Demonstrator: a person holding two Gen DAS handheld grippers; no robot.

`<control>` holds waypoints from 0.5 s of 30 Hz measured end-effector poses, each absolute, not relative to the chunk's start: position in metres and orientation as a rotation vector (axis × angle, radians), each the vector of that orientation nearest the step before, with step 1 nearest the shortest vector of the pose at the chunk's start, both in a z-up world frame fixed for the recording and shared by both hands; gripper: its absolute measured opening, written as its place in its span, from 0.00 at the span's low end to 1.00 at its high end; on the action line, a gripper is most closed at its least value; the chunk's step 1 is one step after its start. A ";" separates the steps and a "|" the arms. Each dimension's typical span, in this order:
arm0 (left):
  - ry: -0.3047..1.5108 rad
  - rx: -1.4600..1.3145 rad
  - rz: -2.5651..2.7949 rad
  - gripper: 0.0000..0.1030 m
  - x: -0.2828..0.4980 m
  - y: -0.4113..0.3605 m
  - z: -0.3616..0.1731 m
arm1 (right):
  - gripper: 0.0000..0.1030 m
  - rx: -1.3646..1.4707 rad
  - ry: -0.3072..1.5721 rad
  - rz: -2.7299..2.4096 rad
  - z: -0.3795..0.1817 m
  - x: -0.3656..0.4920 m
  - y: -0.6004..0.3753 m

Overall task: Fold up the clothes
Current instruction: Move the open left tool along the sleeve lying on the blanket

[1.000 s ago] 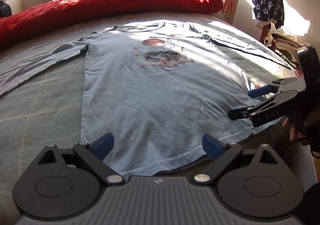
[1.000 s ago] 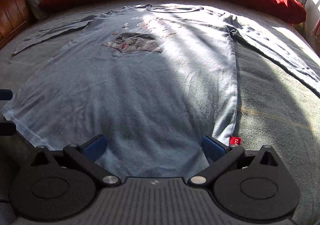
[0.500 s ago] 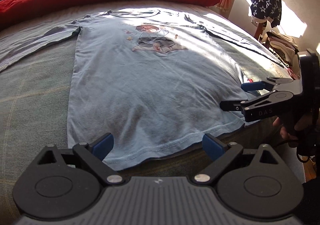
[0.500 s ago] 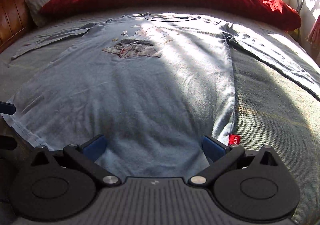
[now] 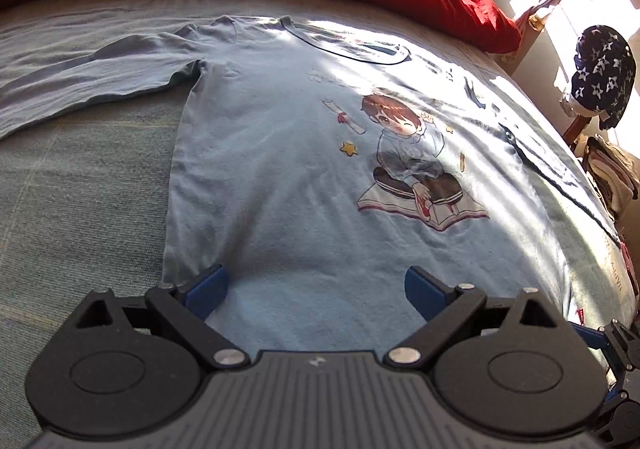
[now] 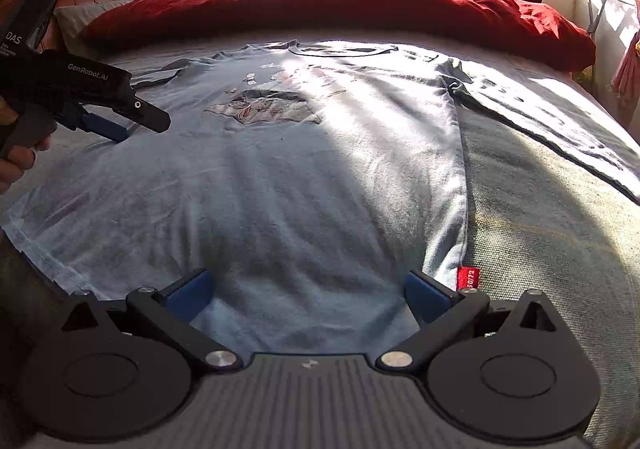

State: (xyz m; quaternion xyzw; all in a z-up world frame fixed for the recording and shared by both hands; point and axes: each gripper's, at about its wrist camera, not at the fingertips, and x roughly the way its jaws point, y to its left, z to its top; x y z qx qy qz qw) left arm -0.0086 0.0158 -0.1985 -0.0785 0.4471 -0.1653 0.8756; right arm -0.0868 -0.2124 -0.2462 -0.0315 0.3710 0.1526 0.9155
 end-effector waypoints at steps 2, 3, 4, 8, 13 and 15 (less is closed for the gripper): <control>0.923 -0.167 -0.362 0.92 -0.015 0.022 -0.195 | 1.00 -0.068 0.766 0.314 -0.246 -0.087 -0.212; 0.922 -0.167 -0.370 0.92 -0.019 0.026 -0.193 | 1.00 -0.071 0.771 0.316 -0.245 -0.086 -0.212; 0.922 -0.171 -0.374 0.92 -0.021 0.032 -0.189 | 1.00 -0.074 0.781 0.318 -0.243 -0.085 -0.212; 0.897 -0.181 -0.321 0.92 -0.013 0.073 -0.161 | 1.00 -0.056 0.813 0.341 -0.232 -0.080 -0.208; 0.847 -0.278 -0.164 0.92 0.046 0.163 -0.132 | 1.00 0.081 0.812 0.414 -0.207 -0.065 -0.200; 0.856 -0.356 -0.116 0.92 0.074 0.196 -0.137 | 1.00 0.135 0.811 0.442 -0.197 -0.059 -0.197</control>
